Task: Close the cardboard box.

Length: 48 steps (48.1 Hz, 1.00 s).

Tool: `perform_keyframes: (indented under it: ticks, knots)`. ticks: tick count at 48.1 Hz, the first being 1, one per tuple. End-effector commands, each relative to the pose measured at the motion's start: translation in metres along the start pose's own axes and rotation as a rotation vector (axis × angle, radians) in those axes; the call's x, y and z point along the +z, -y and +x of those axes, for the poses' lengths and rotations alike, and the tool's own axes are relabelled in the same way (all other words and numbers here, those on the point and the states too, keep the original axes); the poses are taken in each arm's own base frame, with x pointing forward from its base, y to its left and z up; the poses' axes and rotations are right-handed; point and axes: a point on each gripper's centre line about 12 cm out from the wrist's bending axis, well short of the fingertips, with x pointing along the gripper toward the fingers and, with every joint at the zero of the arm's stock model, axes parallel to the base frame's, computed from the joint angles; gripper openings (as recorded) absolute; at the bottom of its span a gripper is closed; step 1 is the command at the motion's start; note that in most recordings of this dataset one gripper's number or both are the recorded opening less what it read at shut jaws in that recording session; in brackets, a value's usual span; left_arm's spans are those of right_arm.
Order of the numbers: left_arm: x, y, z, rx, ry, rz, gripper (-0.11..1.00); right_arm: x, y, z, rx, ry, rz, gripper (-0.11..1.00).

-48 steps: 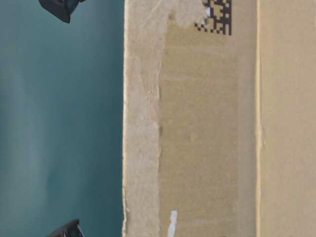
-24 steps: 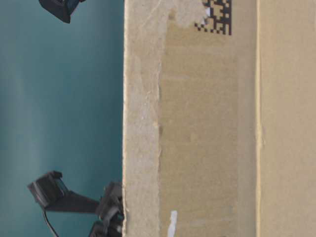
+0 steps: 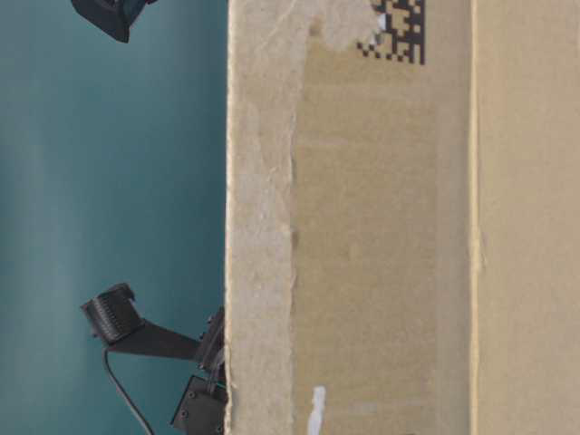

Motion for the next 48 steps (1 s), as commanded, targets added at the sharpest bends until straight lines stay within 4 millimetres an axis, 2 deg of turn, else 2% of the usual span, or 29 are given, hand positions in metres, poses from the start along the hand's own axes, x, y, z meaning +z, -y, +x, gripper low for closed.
perform_keyframes:
  ticks: [1, 19, 25, 31, 40, 48]
  knots:
    - [0.006, -0.001, 0.001, 0.002, 0.018, 0.002, 0.00, 0.008, -0.002, 0.000, 0.004, 0.027, 0.004, 0.00]
    - [-0.003, 0.000, 0.004, -0.001, -0.006, 0.000, 0.00, 0.008, -0.002, 0.000, 0.004, 0.027, 0.004, 0.00]
    - [-0.003, 0.000, 0.004, -0.001, -0.006, 0.000, 0.00, 0.015, -0.005, -0.002, 0.013, 0.039, 0.004, 0.00]
    - [-0.004, 0.000, 0.003, -0.001, -0.008, 0.000, 0.00, 0.033, -0.011, -0.015, 0.034, 0.063, 0.004, 0.00]
    - [-0.006, 0.001, 0.003, -0.002, -0.017, 0.000, 0.00, 0.059, -0.024, -0.046, 0.081, 0.123, 0.001, 0.00]
    - [-0.008, 0.001, 0.002, -0.002, -0.020, 0.000, 0.00, 0.077, -0.047, -0.075, 0.166, 0.203, -0.012, 0.00]
